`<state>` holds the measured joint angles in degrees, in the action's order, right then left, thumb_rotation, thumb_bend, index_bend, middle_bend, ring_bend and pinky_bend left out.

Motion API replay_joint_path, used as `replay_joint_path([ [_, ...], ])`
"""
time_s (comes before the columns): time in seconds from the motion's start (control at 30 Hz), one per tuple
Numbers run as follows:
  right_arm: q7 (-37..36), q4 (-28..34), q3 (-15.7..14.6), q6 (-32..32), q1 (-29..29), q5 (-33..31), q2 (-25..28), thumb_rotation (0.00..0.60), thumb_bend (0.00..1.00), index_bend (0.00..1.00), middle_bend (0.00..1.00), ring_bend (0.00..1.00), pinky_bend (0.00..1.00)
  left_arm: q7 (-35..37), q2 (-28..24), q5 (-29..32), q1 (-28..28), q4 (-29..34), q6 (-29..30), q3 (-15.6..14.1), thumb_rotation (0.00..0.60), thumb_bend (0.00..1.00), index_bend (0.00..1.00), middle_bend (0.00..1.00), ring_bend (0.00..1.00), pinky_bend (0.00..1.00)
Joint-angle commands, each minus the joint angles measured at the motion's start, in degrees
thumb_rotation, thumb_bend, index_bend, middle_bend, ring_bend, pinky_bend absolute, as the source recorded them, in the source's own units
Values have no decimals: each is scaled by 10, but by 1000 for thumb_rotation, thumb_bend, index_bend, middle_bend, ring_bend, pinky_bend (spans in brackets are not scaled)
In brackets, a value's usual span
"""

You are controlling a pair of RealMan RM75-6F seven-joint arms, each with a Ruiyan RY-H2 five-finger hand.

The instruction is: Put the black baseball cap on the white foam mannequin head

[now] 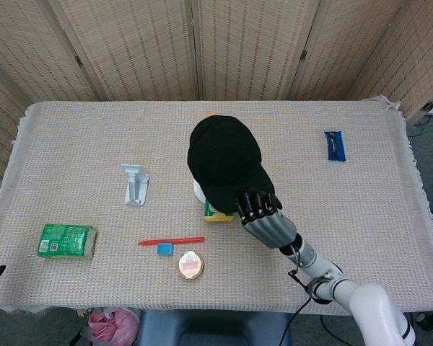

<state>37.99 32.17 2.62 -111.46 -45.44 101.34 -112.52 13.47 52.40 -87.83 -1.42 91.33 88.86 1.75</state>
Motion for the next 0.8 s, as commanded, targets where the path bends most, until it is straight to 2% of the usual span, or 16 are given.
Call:
replay_joint_path([
  [0.03, -3, -8, -3, 3, 5, 4, -7, 600, 600, 852, 752, 739, 906, 3, -1, 0, 1, 0, 1, 0, 600, 220, 49, 0, 0, 154],
  [0.43, -26, -55, 21, 31, -21, -4, -45, 600, 582, 852, 752, 738, 906, 14, -4, -2, 3, -1, 4, -1, 600, 220, 49, 0, 0, 154],
  [0.57, -26, -60, 19, 26, -24, 1, -53, 600, 581, 852, 750, 739, 906, 20, -6, -2, 4, -2, 6, -1, 600, 220, 49, 0, 0, 154],
  [0.7, -16, -54, 13, 29, -11, 2, -52, 600, 501, 846, 697, 735, 899, 25, -7, -4, 6, -3, 10, -1, 600, 220, 49, 0, 0, 154],
  [0.73, -9, -48, 12, 32, -5, -1, -51, 600, 456, 808, 648, 711, 871, 25, -7, -4, 6, -3, 11, -1, 600, 220, 49, 0, 0, 154],
  [0.8, 3, -31, 10, 38, 6, -3, -47, 600, 397, 671, 551, 632, 787, 26, -7, -4, 6, -4, 11, -1, 600, 220, 49, 0, 0, 154],
])
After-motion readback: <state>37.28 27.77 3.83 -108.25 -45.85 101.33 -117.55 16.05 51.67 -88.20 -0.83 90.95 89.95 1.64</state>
